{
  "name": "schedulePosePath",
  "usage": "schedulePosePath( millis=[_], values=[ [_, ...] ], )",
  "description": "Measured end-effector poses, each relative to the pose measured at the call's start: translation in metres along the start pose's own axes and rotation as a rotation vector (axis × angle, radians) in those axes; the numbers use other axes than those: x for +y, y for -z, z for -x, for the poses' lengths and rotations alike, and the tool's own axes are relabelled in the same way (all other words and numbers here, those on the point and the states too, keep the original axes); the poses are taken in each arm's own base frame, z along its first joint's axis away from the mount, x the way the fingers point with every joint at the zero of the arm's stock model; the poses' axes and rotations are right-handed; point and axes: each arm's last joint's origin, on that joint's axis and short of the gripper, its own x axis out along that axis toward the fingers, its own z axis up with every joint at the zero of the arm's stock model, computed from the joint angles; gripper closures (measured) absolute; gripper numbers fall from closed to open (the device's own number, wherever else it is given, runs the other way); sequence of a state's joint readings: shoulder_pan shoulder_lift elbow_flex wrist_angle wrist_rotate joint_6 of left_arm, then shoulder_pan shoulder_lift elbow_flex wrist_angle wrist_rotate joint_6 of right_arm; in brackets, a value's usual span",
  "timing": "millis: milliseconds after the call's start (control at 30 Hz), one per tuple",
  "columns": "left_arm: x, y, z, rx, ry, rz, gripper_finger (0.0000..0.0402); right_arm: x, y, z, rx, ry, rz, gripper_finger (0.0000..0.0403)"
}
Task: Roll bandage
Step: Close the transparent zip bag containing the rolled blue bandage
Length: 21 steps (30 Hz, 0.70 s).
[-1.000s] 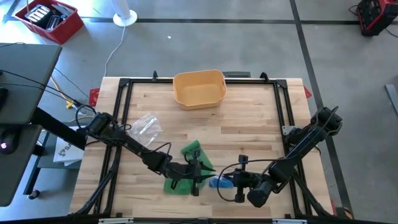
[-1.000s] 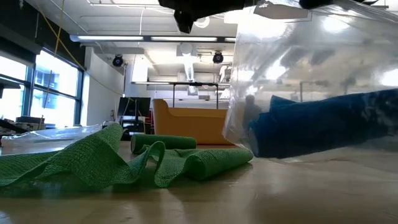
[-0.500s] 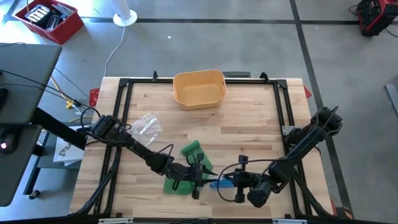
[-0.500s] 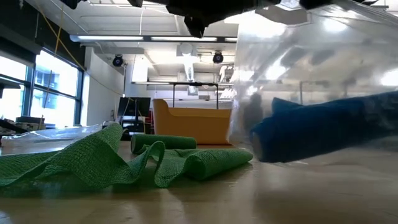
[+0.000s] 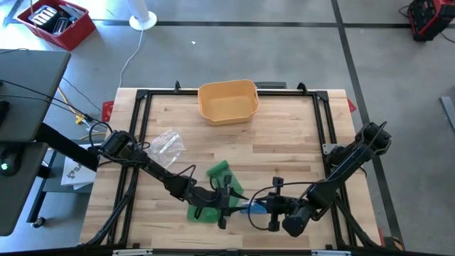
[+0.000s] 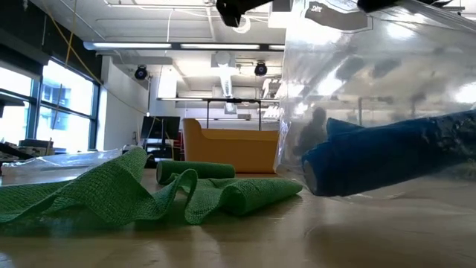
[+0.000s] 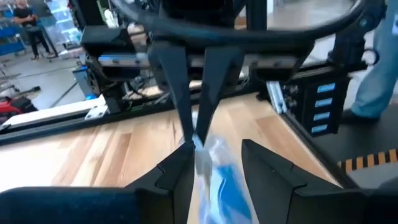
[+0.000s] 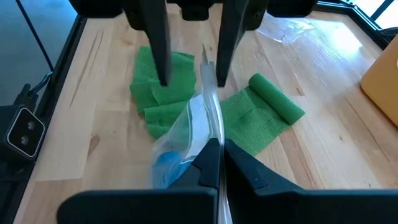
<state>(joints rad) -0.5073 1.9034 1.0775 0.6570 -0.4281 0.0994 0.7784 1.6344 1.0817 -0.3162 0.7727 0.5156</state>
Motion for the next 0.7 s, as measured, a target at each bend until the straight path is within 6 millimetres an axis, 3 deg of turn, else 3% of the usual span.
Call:
schedulePosePath(
  millis=[367, 567, 700],
  values=[
    [-0.001, -0.001, 0.003, 0.029, -0.013, 0.027, 0.0327, 0.0, 0.0, 0.0, -0.001, -0.002, -0.003, 0.0402],
    [0.012, -0.002, -0.014, -0.039, 0.003, 0.085, 0.0354, 0.0, 0.0, 0.0, -0.003, -0.003, -0.005, 0.0402],
    [0.016, -0.002, -0.019, -0.032, 0.06, 0.091, 0.0349, 0.0, -0.001, 0.0, -0.004, -0.004, -0.006, 0.0402]
  ],
)
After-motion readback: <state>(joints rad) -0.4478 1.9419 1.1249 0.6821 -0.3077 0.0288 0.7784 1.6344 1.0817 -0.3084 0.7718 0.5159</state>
